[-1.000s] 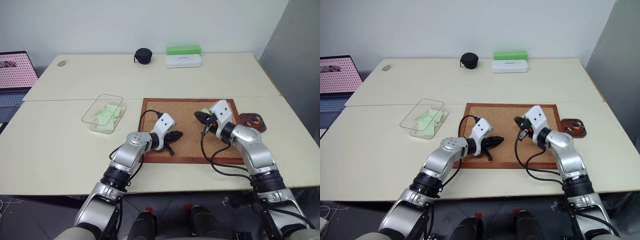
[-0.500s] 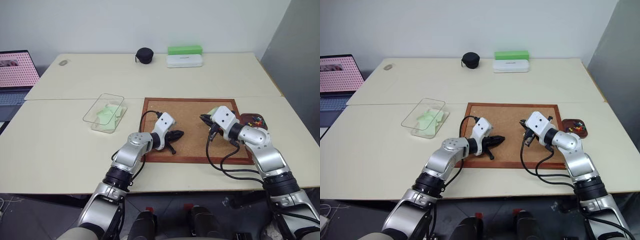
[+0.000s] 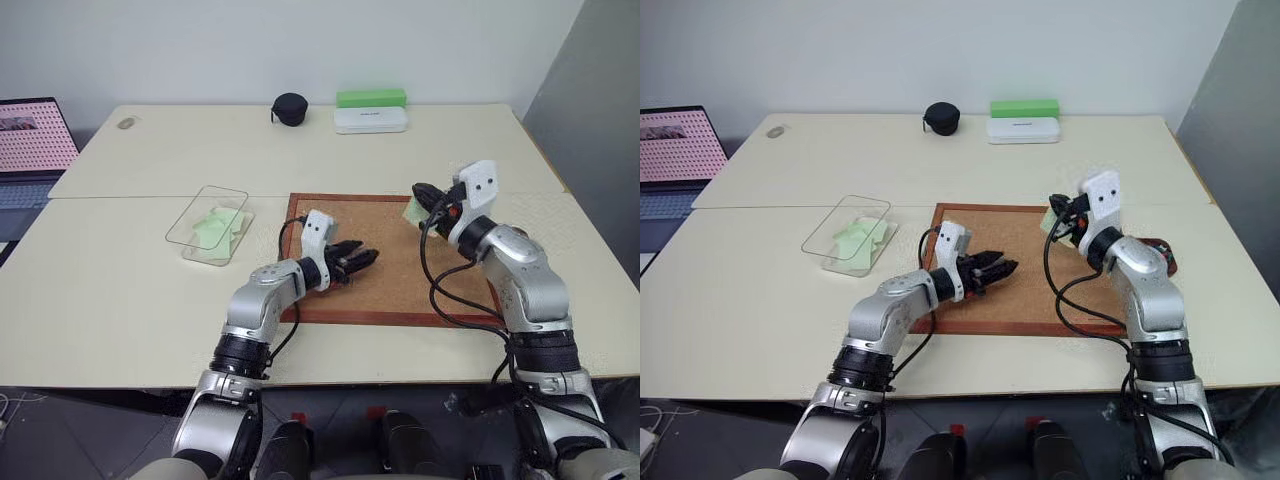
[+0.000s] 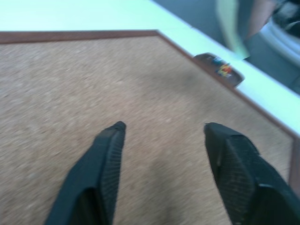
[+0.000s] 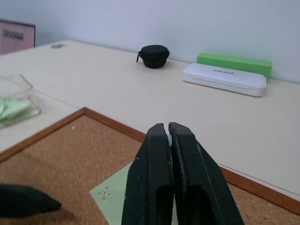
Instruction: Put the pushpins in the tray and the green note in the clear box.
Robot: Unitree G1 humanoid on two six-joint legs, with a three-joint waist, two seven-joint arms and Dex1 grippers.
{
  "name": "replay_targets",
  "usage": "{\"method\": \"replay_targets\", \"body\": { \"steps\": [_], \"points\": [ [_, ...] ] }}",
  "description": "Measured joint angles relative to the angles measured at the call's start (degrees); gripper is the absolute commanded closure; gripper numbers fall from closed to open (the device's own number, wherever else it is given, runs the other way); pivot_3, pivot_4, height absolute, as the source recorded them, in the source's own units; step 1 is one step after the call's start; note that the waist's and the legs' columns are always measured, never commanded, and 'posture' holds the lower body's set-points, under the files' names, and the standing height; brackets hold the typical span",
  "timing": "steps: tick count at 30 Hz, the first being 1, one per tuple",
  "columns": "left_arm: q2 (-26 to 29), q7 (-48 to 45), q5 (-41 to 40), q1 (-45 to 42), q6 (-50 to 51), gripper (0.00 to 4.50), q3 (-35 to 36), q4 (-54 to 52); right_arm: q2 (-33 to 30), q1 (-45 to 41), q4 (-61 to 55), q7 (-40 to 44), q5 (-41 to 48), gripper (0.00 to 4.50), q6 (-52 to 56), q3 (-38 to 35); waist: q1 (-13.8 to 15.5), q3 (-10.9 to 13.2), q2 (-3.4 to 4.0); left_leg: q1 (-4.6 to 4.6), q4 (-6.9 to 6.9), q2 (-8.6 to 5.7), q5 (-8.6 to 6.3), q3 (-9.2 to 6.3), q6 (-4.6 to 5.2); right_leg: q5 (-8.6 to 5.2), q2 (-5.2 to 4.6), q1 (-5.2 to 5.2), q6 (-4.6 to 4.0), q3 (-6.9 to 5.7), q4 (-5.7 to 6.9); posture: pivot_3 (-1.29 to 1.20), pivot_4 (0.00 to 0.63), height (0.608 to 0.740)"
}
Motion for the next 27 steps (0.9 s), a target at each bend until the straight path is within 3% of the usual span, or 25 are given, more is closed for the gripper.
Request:
{"method": "replay_targets", "body": {
  "steps": [5,25,27],
  "points": [
    [-2.13,0.72,-1.0,0.03,-1.89,0.08,0.8,-1.33,2.08,-1.13,-2.63,-3.13,2.58,4.5,4.25,-1.13,-0.01,0.0,0.0,0.0,-0.01,-0.01,0.0,0.01,0.0,0.0,0.01,-0.01,0.0,0.01,0.0,0.0,0.15,0.74],
    [-9.56,4.49,-4.91,-6.2,-4.16,0.08,4.63,3.66,5.99,0.31,-8.41,-7.12,3.72,4.5,6.83,2.47,-0.06,0.01,-0.01,-0.04,-0.02,0.0,0.0,0.01,0.0,-0.01,0.05,-0.01,0.01,-0.01,-0.07,0.0,0.15,0.74],
    [-9.54,4.46,-4.89,-6.22,-4.44,0.42,4.65,4.24,5.95,0.57,-9.27,-7.22,3.72,4.5,7.04,2.5,-0.06,0.01,-0.01,-0.05,-0.04,0.0,0.0,0.01,0.0,-0.01,0.05,-0.01,0.02,-0.02,-0.1,0.0,0.15,0.74]
  ]
}}
